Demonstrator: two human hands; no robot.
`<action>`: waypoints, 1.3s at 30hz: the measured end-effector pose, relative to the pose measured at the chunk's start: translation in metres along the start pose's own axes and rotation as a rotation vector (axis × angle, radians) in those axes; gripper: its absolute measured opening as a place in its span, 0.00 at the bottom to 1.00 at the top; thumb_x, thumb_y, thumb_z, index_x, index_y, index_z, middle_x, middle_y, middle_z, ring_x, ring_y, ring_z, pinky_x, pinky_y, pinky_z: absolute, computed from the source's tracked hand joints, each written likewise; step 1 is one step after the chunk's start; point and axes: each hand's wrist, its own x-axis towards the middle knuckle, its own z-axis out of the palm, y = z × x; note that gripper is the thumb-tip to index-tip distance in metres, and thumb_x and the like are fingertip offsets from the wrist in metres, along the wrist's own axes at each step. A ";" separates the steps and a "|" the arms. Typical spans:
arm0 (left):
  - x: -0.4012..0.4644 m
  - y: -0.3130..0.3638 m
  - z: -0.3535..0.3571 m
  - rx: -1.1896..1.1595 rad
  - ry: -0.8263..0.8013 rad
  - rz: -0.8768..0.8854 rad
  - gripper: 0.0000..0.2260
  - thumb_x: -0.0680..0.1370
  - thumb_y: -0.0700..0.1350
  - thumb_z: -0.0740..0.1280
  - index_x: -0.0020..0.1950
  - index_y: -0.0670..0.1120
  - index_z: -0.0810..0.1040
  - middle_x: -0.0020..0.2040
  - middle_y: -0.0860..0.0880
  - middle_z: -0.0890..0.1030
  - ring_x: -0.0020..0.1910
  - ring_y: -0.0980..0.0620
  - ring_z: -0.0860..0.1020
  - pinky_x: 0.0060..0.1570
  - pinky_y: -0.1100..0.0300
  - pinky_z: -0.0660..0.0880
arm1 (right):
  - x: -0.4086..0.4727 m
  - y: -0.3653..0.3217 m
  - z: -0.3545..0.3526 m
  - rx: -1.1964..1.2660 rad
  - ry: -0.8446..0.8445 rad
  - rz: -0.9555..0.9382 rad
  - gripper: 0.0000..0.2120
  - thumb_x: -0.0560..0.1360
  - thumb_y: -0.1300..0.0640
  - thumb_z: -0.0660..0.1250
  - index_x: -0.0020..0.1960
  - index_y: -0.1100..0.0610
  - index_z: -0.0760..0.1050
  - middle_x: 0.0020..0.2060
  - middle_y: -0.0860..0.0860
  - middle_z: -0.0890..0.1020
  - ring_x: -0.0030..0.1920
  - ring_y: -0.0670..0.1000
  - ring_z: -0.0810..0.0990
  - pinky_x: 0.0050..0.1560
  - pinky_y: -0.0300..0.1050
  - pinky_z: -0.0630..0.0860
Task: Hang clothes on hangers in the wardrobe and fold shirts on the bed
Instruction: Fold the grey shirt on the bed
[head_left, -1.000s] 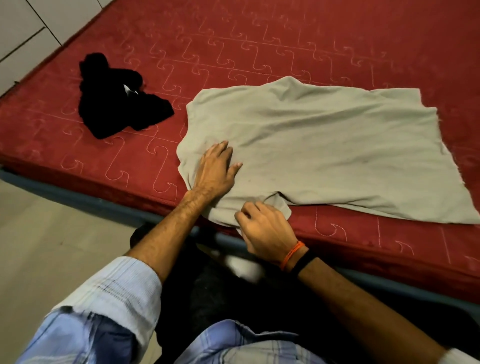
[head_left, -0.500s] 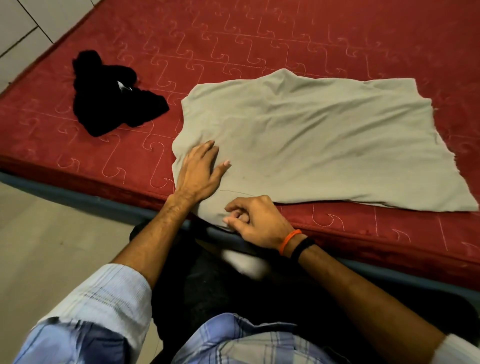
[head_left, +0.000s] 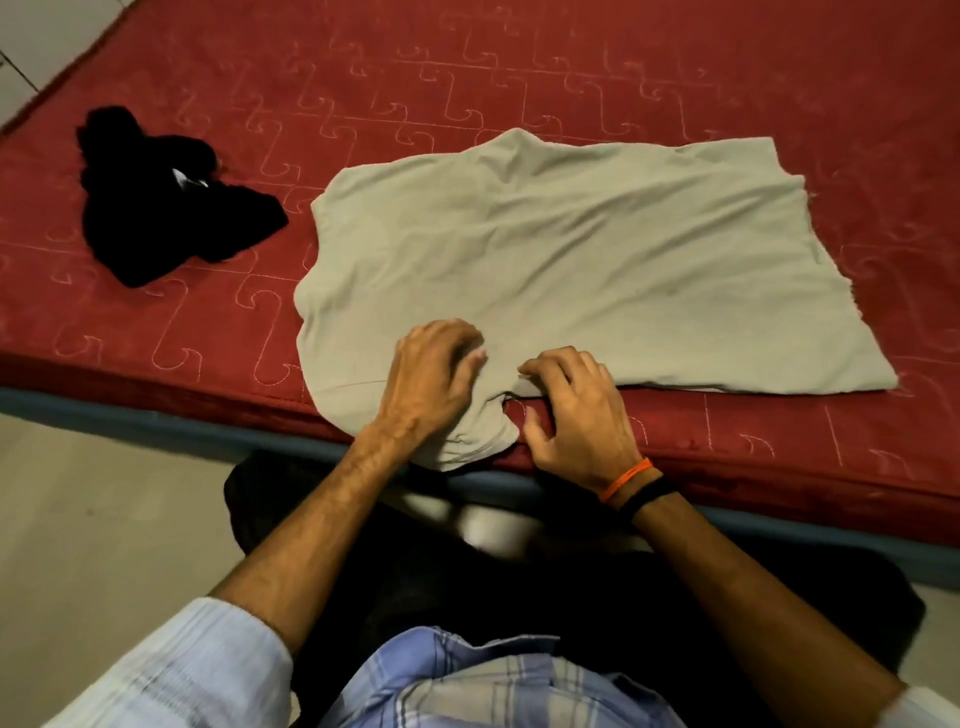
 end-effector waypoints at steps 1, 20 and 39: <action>-0.004 0.010 0.005 -0.029 -0.013 0.025 0.12 0.78 0.52 0.66 0.57 0.47 0.81 0.56 0.49 0.82 0.56 0.48 0.79 0.59 0.48 0.73 | -0.003 0.007 -0.001 -0.034 0.014 0.013 0.20 0.63 0.58 0.71 0.55 0.58 0.77 0.50 0.54 0.77 0.49 0.56 0.76 0.48 0.52 0.74; -0.017 0.077 0.016 0.339 -0.258 0.100 0.20 0.71 0.37 0.66 0.62 0.48 0.73 0.56 0.45 0.79 0.46 0.36 0.80 0.42 0.46 0.75 | -0.023 0.072 -0.022 0.020 -0.046 0.012 0.13 0.73 0.47 0.70 0.50 0.56 0.79 0.46 0.50 0.80 0.47 0.53 0.79 0.46 0.51 0.74; -0.011 0.101 0.032 0.431 -0.251 0.199 0.15 0.69 0.44 0.64 0.54 0.47 0.79 0.55 0.44 0.78 0.47 0.40 0.77 0.46 0.50 0.72 | -0.035 0.096 -0.042 -0.069 -0.014 0.040 0.10 0.67 0.60 0.67 0.47 0.56 0.82 0.44 0.52 0.81 0.44 0.55 0.78 0.41 0.50 0.75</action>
